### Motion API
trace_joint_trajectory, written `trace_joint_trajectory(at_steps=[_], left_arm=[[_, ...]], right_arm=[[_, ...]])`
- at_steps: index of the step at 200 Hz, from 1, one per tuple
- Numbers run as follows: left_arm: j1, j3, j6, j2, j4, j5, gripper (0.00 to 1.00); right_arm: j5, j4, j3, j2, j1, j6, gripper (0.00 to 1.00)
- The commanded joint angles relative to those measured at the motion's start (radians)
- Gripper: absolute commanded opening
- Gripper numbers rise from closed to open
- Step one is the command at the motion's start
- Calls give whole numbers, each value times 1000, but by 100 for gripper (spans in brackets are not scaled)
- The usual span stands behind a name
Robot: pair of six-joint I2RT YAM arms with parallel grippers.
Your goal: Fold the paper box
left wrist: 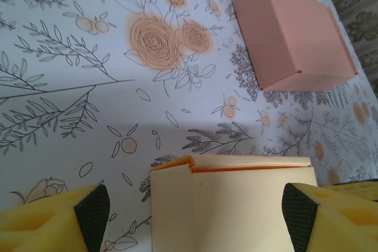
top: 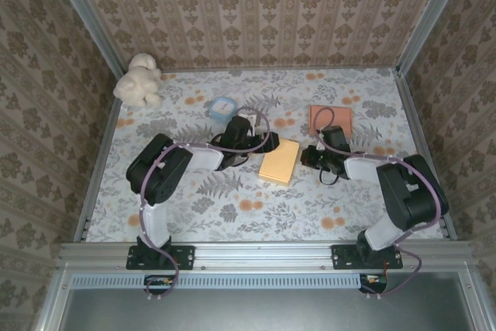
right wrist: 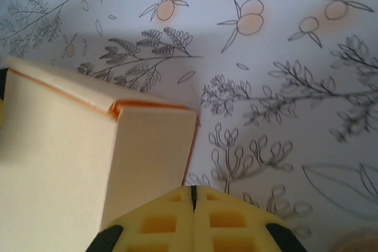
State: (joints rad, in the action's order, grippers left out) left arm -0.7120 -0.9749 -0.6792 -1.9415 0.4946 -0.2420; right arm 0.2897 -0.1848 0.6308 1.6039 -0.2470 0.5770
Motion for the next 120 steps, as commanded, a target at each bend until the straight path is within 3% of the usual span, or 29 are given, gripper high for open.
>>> trace_joint_trajectory(at_steps=[1,70,120], left_arm=[[-1,-51,24,-25,-25,-44,80],[-74,-186,-33,-129,-13,-199,79],[-137,-245,-24,-145,-52,-212,79]], right_arm=[[58,-52,46,56,16,-17,0],[171,-210,36,143,10,50,0],[130,-288,-20,87,-41,92,0]])
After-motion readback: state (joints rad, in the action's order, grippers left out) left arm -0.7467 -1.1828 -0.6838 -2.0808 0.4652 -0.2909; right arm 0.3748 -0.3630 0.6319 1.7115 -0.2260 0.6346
